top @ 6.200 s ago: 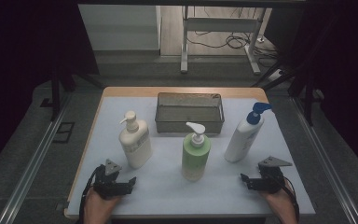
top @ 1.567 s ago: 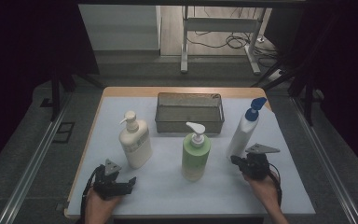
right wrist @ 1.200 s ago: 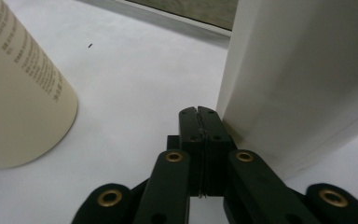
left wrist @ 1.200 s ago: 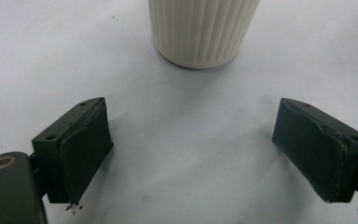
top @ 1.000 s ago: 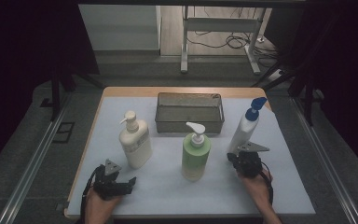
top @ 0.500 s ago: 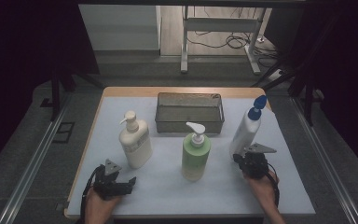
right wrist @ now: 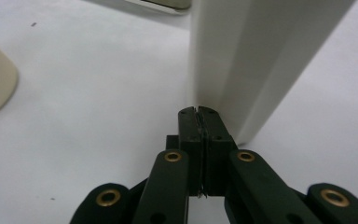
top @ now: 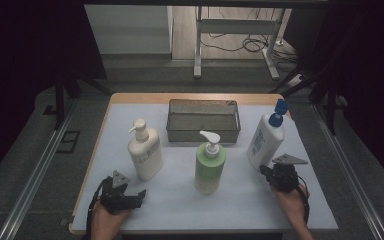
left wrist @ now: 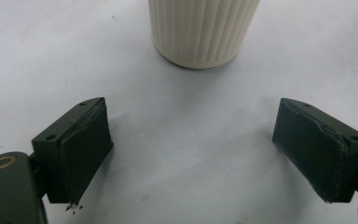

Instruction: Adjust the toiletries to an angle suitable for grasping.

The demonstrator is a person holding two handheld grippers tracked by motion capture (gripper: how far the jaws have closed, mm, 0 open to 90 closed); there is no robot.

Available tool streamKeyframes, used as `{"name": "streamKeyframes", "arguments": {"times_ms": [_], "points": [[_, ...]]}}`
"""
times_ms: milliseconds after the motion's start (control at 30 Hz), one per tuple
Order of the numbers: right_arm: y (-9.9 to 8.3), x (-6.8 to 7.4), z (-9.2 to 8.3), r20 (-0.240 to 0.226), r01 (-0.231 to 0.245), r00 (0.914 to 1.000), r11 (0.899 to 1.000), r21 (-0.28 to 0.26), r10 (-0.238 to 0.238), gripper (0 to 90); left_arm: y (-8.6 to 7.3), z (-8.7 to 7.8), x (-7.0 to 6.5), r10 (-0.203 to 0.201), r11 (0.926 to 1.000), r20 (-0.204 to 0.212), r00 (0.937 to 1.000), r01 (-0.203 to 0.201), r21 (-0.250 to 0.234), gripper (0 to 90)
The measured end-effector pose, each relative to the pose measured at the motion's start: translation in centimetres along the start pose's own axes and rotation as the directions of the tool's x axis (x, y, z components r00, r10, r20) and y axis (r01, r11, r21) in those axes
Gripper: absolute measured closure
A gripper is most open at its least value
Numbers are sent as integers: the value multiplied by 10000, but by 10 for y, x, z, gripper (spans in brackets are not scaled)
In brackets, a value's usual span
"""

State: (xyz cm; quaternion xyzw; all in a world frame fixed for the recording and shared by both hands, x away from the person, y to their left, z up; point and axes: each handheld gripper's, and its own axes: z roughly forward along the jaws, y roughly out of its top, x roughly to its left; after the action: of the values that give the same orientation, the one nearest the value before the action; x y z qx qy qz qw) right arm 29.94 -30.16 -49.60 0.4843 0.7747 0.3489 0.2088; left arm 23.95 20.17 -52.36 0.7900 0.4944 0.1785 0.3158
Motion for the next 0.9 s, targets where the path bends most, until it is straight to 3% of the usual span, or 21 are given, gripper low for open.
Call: {"name": "streamKeyframes", "arguments": {"times_ms": [467,733,900], "points": [[-3,-23,1,347,-385,9987,9992,48,383,860,0,0,0,-3,10000,-1,10000,3,-8,109],[-4,-24,-2,35,-431,9991,9991,-10,431,817,0,0,0,-4,10000,4,10000,4,0,109],[-3,-24,-12,-177,-464,9988,9989,-121,461,736,0,0,0,1,10000,1,10000,-1,2,109]]}}
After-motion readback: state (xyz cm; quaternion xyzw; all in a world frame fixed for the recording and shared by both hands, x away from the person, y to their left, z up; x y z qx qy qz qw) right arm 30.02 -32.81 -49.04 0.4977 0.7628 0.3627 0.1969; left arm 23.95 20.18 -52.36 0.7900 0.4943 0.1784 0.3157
